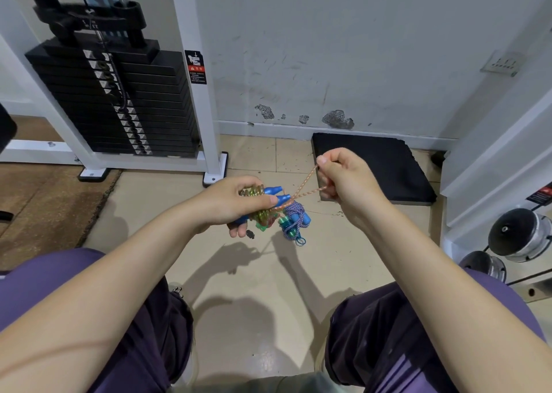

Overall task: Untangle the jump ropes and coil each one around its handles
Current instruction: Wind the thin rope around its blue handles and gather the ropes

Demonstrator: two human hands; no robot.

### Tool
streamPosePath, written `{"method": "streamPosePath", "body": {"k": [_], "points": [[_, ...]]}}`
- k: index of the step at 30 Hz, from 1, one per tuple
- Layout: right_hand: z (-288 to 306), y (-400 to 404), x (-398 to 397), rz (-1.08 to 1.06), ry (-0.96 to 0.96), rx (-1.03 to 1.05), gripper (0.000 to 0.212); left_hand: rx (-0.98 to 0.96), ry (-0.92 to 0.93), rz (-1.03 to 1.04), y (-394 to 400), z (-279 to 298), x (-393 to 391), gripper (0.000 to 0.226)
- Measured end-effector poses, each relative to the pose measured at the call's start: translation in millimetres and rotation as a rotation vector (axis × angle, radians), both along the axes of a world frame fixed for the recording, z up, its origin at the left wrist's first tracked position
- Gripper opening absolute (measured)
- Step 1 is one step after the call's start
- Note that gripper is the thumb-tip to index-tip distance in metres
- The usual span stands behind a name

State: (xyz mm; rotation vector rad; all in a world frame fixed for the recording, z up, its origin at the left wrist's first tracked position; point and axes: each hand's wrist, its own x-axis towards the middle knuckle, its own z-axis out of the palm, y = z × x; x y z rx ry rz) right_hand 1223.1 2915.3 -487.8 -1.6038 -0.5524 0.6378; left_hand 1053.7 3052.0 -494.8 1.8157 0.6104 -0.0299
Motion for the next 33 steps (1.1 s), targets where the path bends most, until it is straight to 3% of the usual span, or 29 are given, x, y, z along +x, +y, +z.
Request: {"method": "streamPosePath", "body": {"k": [4, 9, 12, 16, 18, 23, 28, 33], "points": [[-5.8, 0.3, 7.3, -0.066, -0.192, -0.047, 0.014, -0.080, 0.019, -0.040, -1.1, 3.1, -0.1, 0.030], [-13.9, 2.6, 13.3, -0.146, -0.216, -0.027, 0.011, -0.109, 0.009, -0.063, 7.8, -1.4, -0.6, 0.038], [-15.3, 5.8, 14.7, -0.074, -0.216, -0.020, 0.011, -0.033, 0.062, 0.033, 20.6, -16.1, -1.9, 0.035], [-22.7, 15.0, 17.9, 0.109, -0.533, -0.259, 0.011, 0.013, 0.161, 0.147, 36.3, -35.0, -2.3, 0.044], [-27.3, 20.9, 27.3, 0.166, -0.595, -0.336, 0.012, 0.002, 0.165, 0.157, 44.4, -39.7, -1.1, 0.050], [-58.7, 40.7, 65.9, 0.090, -0.371, -0.388, 0.016, 0.014, 0.084, 0.138, 44.6, -47.3, 19.0, 0.044], [-123.5, 52.0, 93.1, -0.023, -0.118, -0.352, 0.015, 0.002, 0.117, 0.159, 57.3, -107.7, 46.8, 0.038], [-216.7, 66.6, 113.1, -0.009, -0.177, -0.485, 0.029, -0.036, 0.227, 0.254, 76.8, -207.0, 82.5, 0.035]]}}
